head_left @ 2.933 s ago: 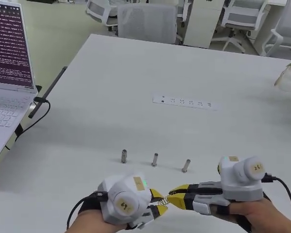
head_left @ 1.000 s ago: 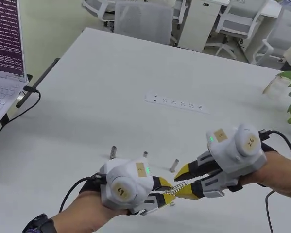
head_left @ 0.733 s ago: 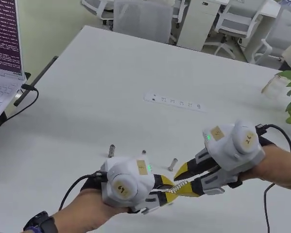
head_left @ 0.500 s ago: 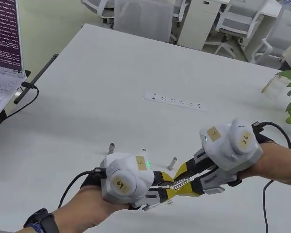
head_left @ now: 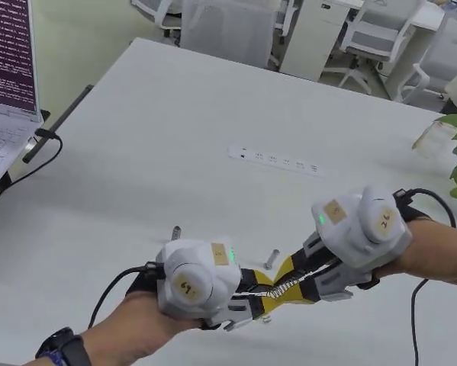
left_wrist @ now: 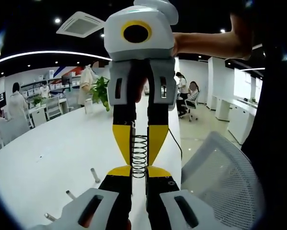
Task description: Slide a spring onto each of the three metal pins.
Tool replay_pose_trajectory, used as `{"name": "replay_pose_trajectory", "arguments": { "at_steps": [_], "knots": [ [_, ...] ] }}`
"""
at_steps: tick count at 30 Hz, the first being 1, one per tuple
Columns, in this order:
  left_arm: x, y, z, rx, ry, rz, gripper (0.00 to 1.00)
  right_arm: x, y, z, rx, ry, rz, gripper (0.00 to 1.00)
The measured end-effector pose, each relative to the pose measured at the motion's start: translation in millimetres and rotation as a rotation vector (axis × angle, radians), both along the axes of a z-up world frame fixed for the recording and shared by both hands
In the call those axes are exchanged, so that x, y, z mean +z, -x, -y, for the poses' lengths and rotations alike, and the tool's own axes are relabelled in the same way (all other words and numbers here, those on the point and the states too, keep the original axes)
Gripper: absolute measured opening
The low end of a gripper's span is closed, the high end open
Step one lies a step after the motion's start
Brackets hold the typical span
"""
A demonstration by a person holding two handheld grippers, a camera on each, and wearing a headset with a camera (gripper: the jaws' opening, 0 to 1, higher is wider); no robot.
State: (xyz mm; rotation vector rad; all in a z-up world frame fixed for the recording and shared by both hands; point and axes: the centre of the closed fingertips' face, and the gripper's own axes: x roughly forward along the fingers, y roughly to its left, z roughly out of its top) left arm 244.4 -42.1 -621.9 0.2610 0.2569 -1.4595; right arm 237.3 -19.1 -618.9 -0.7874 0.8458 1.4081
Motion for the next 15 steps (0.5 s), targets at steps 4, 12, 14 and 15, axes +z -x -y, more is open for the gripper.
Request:
{"name": "replay_pose_trajectory", "arguments": {
  "at_steps": [4, 12, 14, 15],
  "knots": [
    [-0.3, -0.4, -1.1, 0.0, 0.0, -0.004, 0.02, -0.3, 1.0, -0.8, 0.014, 0.003, 0.001, 0.1],
    [2.2, -1.2, -0.4, 0.0, 0.005, -0.009, 0.02, -0.2, -1.4, 1.5, 0.026, 0.008, 0.02, 0.09],
    [1.1, -1.0, -0.1, -0.002, 0.002, -0.009, 0.02, -0.9, -1.3, 1.7, 0.023, 0.007, 0.019, 0.09],
    [0.5, -0.3, 0.1, -0.005, 0.001, -0.011, 0.02, -1.6, -0.4, 1.8, 0.021, 0.008, 0.015, 0.09]
  ]
}}
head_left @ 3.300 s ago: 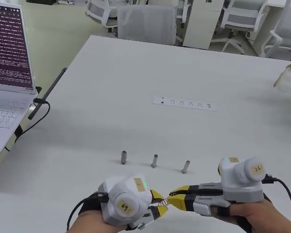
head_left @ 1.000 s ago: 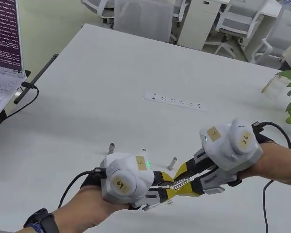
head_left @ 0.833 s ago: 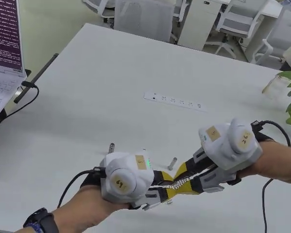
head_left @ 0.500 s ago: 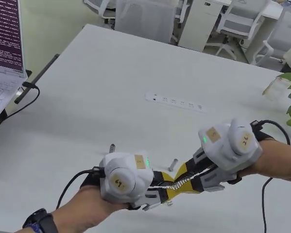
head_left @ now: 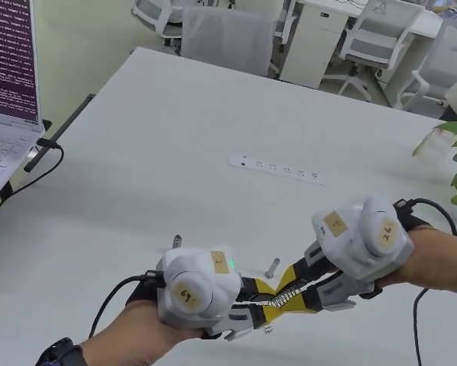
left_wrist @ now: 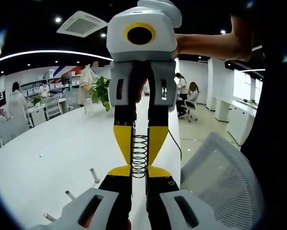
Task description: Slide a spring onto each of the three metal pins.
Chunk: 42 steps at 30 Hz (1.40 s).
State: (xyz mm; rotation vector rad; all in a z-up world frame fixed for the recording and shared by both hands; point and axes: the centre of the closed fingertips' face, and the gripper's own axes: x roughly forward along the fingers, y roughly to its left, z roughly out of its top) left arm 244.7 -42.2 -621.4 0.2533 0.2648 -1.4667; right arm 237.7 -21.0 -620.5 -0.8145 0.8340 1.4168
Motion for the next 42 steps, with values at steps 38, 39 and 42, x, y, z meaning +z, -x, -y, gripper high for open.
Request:
{"name": "replay_pose_trajectory", "arguments": {
  "at_steps": [38, 39, 42],
  "knots": [
    [-20.8, -1.9, -15.6, 0.06, -0.048, -0.039, 0.05, -12.9, -3.4, -0.3, -0.115, -0.033, -0.001, 0.09],
    [-22.0, -3.2, -17.5, 0.069, -0.05, -0.041, 0.06, -13.9, -4.1, 1.1, -0.123, -0.032, 0.0, 0.09],
    [-23.7, -4.8, -22.6, 0.083, -0.05, -0.048, 0.07, -18.7, -5.0, 6.8, -0.143, -0.021, 0.0, 0.09]
  ]
}}
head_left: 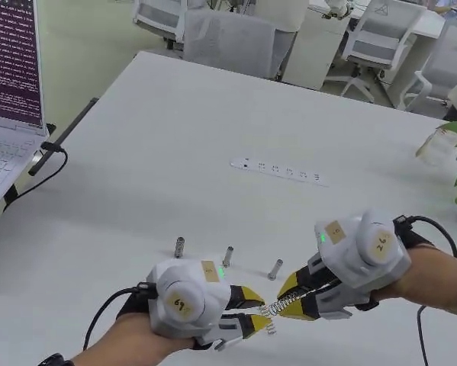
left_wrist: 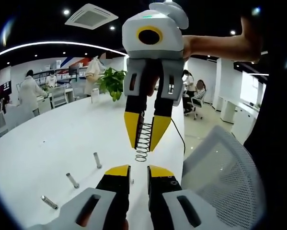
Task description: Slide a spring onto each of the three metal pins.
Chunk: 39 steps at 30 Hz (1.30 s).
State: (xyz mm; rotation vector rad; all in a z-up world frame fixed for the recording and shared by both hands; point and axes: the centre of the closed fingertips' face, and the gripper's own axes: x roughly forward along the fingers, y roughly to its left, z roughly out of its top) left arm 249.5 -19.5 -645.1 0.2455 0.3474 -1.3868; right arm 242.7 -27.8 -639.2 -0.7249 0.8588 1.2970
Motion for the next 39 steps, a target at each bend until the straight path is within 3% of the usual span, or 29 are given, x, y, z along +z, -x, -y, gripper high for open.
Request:
{"name": "replay_pose_trajectory", "arguments": {
  "at_steps": [10, 18, 21, 26, 33, 39],
  "knots": [
    [-8.1, -18.7, -31.4, 0.097, -0.018, -0.023, 0.12, -12.8, -7.1, 13.0, -0.102, 0.003, -0.009, 0.09],
    [-15.1, -38.8, -67.2, 0.214, -0.03, -0.048, 0.17, -23.6, -15.9, 19.2, -0.168, 0.025, -0.017, 0.09],
    [-18.2, -42.1, -77.3, 0.237, -0.046, -0.035, 0.21, -26.6, -16.8, 20.7, -0.168, 0.03, -0.024, 0.09],
    [-21.4, -47.8, -97.3, 0.285, -0.052, -0.043, 0.23, -32.7, -20.8, 21.7, -0.176, 0.039, -0.036, 0.09],
    [-25.8, -55.8, -127.9, 0.381, -0.055, -0.062, 0.29, -37.8, -36.6, 24.0, -0.216, 0.058, -0.039, 0.09],
    [-26.3, -58.1, -145.2, 0.428, -0.059, -0.065, 0.34, -40.9, -50.4, 24.9, -0.209, 0.089, -0.031, 0.09]
  ]
}}
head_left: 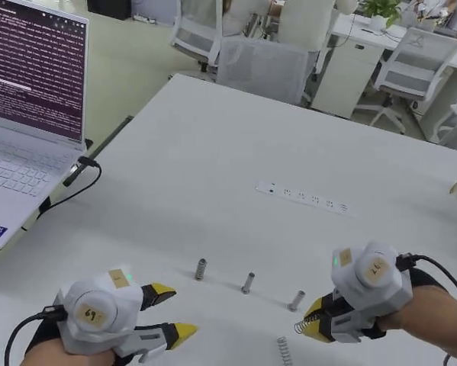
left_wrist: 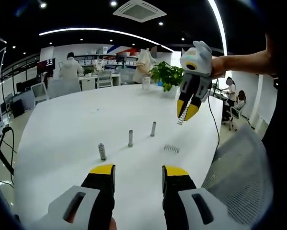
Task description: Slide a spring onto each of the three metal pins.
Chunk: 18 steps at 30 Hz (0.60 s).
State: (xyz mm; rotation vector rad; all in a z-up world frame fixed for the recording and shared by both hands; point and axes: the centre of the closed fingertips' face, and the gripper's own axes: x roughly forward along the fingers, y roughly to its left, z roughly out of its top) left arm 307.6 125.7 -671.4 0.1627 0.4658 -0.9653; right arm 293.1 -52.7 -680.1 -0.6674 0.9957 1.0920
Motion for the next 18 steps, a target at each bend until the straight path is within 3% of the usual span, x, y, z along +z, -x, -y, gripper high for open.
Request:
{"name": "replay_pose_trajectory", "arguments": {
  "at_steps": [10, 18],
  "knots": [
    [-1.7, -2.3, -21.1, 0.07, -0.003, -0.016, 0.48, -4.7, -25.7, -12.7, 0.035, 0.022, 0.016, 0.09],
    [-3.7, -2.2, -26.9, 0.099, -0.001, -0.029, 0.51, -12.9, -47.6, -19.6, 0.043, 0.041, 0.017, 0.09]
  ]
}}
